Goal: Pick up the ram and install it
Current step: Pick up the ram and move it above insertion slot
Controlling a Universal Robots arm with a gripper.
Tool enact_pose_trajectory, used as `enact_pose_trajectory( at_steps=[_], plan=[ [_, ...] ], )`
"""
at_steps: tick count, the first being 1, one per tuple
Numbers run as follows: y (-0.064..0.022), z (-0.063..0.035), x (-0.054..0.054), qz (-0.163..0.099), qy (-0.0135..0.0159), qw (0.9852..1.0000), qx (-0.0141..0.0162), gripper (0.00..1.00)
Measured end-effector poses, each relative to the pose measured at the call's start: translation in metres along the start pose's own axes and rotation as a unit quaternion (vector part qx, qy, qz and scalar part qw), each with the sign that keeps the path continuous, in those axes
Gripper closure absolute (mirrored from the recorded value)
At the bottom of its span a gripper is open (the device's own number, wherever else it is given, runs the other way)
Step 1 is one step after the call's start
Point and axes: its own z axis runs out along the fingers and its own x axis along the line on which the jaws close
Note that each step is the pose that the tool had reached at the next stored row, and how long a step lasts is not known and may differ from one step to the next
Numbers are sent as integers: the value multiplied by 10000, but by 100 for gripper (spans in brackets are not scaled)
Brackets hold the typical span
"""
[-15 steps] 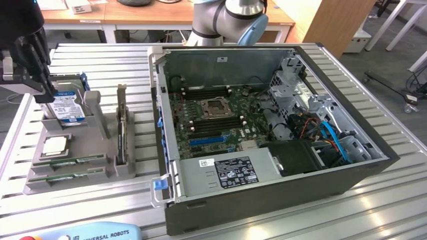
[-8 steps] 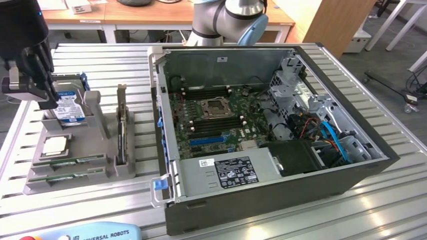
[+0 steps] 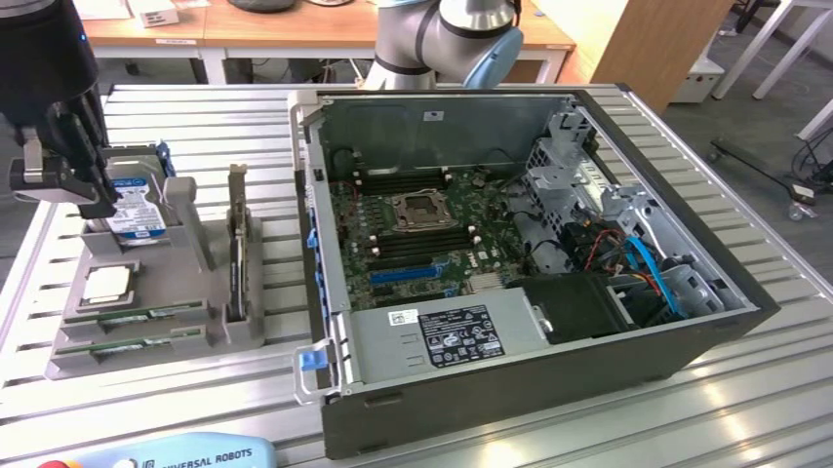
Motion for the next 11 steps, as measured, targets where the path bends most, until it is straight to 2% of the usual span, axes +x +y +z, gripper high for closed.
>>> enact_pose_trajectory(
  at_steps=[4, 5, 7, 8, 11],
  plan=[
    [0, 0, 0, 0, 0, 10000, 0, 75],
    [0, 0, 0, 0, 0, 10000, 0, 70],
    [0, 0, 0, 0, 0, 10000, 0, 70],
    [0, 0, 0, 0, 0, 10000, 0, 63],
    [0, 16, 1, 0, -2, 10000, 2, 63]
  ],
)
